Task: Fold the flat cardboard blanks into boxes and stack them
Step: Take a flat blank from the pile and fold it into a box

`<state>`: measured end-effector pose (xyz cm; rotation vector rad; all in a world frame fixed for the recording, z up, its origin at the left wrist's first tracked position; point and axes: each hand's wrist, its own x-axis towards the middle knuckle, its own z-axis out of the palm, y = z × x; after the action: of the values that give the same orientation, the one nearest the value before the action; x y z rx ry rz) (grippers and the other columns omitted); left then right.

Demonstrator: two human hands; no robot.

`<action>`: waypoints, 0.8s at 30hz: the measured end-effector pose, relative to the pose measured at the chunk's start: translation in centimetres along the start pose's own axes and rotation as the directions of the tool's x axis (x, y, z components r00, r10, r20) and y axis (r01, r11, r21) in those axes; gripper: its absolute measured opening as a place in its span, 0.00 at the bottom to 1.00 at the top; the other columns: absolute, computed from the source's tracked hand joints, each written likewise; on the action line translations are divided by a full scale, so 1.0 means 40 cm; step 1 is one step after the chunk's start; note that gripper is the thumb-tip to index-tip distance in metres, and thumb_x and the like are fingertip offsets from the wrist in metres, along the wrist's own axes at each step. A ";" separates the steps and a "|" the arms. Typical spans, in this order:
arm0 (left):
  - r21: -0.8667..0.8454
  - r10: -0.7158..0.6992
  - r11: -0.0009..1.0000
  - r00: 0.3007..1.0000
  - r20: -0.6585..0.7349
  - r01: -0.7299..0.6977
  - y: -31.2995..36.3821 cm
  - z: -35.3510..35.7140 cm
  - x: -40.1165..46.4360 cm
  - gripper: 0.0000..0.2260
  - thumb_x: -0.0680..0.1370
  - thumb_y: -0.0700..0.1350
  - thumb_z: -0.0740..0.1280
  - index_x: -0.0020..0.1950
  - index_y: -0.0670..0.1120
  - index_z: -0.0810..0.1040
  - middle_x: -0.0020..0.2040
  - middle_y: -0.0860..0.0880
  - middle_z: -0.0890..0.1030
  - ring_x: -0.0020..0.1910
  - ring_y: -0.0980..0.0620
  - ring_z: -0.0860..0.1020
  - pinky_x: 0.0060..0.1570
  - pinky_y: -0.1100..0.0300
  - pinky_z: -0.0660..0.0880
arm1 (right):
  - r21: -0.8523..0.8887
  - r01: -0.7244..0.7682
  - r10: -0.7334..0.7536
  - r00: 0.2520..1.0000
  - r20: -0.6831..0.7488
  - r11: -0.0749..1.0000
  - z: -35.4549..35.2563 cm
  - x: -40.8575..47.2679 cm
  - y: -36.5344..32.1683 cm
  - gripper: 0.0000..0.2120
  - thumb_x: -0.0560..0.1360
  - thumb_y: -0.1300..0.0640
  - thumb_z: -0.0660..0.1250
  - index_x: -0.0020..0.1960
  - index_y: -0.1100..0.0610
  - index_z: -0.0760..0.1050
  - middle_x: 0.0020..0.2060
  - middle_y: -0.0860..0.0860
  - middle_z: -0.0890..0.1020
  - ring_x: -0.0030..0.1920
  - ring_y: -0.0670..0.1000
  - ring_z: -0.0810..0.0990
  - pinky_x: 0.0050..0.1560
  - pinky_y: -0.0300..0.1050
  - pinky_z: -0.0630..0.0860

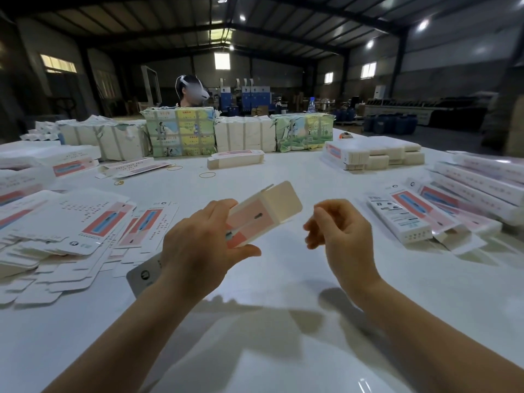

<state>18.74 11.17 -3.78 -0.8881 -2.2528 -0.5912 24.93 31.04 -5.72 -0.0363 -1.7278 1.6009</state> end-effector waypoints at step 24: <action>0.044 -0.024 0.999 0.988 0.154 0.017 -0.004 0.048 -0.006 0.36 0.66 0.66 0.70 0.69 0.50 0.67 0.56 0.50 0.77 0.49 0.49 0.76 0.43 0.56 0.76 | -0.618 0.555 -0.454 0.826 0.333 0.557 0.037 -0.033 -0.003 0.36 0.68 0.62 0.71 0.72 0.60 0.59 0.68 0.62 0.69 0.67 0.54 0.63 0.69 0.48 0.64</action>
<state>18.00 12.09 -5.30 -0.9185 -2.4065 -0.4960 25.13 29.13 -6.18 0.2002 -2.1123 0.4675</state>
